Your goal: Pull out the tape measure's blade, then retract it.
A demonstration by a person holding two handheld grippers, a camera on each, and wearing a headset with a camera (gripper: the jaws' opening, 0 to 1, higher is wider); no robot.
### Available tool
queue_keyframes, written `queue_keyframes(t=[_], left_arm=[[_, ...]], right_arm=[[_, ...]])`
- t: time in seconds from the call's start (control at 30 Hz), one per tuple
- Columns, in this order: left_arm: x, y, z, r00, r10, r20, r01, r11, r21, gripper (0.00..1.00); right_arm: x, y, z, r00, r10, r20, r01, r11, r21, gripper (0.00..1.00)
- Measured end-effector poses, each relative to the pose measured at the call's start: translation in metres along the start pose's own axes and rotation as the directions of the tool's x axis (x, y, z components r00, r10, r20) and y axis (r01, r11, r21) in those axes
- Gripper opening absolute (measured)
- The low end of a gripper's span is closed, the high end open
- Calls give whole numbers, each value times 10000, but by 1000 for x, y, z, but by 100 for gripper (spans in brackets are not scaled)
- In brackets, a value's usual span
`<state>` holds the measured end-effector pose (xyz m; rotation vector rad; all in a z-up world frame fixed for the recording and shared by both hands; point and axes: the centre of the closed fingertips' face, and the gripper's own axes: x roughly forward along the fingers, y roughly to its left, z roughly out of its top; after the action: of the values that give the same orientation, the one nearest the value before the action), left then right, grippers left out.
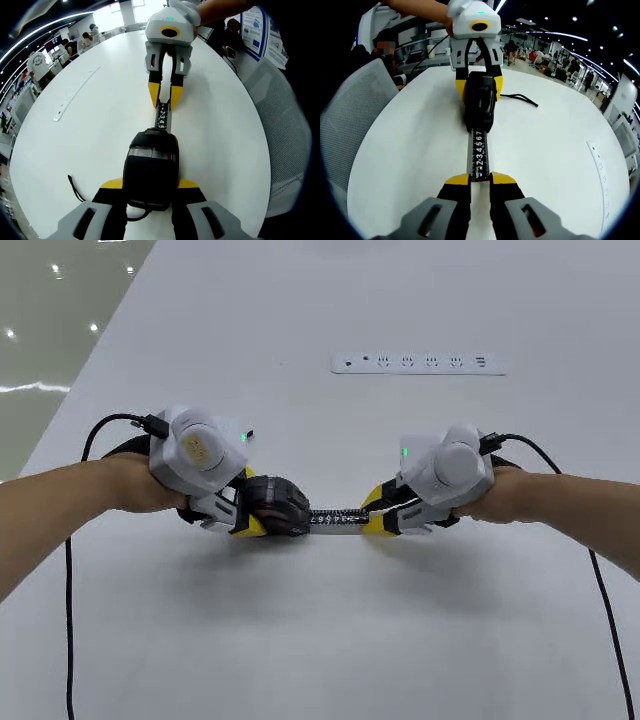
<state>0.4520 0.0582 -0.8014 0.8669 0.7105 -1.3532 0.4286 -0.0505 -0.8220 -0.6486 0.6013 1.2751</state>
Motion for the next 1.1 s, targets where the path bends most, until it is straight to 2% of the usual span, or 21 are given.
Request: queue_keyframes(t=[1.1], left_arm=[[1,0,1,10000,-36,35,37,10000,-8,31]], right_arm=[[-26,1,-27,9997,-10,-243,16,9997,230,11]])
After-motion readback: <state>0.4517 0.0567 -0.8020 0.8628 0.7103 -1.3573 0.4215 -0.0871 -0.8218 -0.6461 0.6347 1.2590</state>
